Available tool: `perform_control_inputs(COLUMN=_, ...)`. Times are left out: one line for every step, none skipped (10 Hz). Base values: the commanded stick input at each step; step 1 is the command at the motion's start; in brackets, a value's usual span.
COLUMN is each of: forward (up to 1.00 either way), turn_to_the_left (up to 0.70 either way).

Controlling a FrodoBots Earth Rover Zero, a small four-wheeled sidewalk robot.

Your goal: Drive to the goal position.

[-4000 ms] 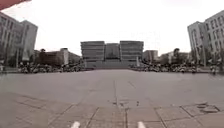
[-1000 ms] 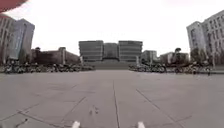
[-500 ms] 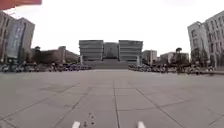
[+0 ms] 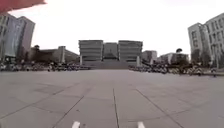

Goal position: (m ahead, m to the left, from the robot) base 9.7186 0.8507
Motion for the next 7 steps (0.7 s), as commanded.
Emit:
perform_control_inputs(forward=0.6, turn_to_the_left=0.0)
perform_control_inputs(forward=0.6, turn_to_the_left=0.0)
perform_control_inputs(forward=0.6, turn_to_the_left=0.0)
perform_control_inputs(forward=0.6, turn_to_the_left=0.0)
perform_control_inputs(forward=0.6, turn_to_the_left=0.0)
perform_control_inputs(forward=0.6, turn_to_the_left=0.0)
perform_control_inputs(forward=0.6, turn_to_the_left=0.0)
